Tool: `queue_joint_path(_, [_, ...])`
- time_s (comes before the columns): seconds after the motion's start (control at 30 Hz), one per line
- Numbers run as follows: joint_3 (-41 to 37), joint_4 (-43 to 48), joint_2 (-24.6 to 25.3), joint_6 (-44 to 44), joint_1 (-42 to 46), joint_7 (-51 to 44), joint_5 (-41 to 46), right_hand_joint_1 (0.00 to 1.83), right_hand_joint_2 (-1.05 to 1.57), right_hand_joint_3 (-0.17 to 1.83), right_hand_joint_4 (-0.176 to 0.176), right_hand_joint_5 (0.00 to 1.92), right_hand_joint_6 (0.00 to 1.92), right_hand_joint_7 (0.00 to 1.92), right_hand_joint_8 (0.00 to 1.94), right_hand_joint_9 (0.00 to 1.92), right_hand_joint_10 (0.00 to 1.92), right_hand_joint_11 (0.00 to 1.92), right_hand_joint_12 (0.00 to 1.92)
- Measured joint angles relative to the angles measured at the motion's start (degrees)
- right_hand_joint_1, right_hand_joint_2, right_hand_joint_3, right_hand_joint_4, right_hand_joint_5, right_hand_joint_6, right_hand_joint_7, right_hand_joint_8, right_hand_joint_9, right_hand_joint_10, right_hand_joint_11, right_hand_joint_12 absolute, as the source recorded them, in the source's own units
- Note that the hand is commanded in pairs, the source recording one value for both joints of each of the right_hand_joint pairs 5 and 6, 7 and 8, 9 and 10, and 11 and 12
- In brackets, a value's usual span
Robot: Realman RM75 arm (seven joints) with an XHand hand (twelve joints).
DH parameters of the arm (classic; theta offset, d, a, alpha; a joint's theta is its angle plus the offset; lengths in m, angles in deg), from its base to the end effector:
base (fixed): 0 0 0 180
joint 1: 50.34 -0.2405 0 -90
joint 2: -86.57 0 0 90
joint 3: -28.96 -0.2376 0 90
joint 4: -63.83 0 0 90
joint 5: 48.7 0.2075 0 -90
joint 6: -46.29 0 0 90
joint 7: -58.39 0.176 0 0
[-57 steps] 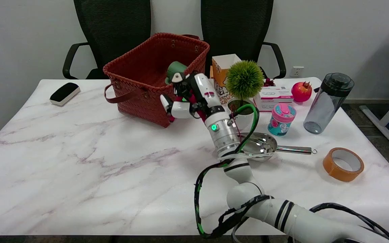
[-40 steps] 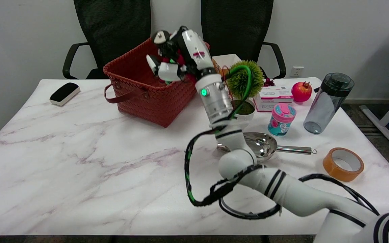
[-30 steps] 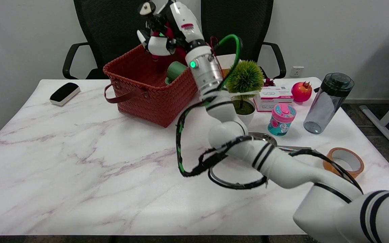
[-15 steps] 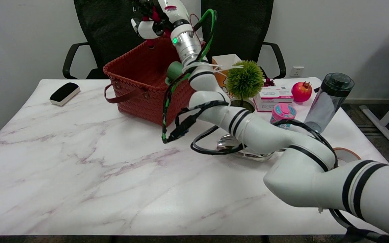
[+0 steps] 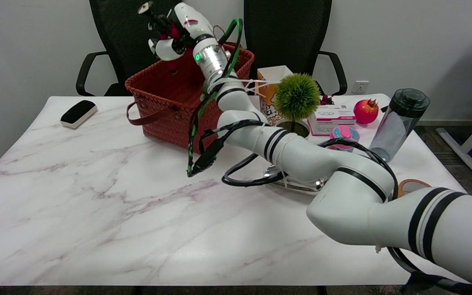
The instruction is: Place the flexible tripod into the brown storage basket.
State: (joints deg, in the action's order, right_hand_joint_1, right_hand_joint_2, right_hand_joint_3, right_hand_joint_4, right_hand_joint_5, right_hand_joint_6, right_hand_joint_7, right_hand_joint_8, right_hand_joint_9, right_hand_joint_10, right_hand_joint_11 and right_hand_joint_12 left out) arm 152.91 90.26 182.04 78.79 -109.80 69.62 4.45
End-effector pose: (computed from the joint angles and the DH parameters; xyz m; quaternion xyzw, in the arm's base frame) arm -0.0802 -0.5606 0.1361 0.7214 -0.1258 0.3590 0.5787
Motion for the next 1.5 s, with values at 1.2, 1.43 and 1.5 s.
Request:
queue_joint_path(1.2, [-2.06, -10.92, 4.53, -1.31, -3.17, -0.62, -0.1, 0.78, 1.04, 0.58, 0.0, 1.59, 1.59, 1.92, 1.92, 1.92, 1.92, 1.92, 1.92])
queue_joint_path(1.43, [-2.61, -11.44, 4.69, -1.49, -3.54, -1.52, -0.08, 0.88, 0.24, 0.82, 0.0, 0.88, 0.88, 1.68, 1.68, 1.57, 1.57, 1.92, 1.92])
queue_joint_path(1.5, [-2.71, -11.56, 4.71, -1.53, -3.57, -1.72, -0.07, 0.95, 0.06, 0.82, 0.0, 0.58, 0.58, 1.44, 1.44, 1.35, 1.35, 1.83, 1.83])
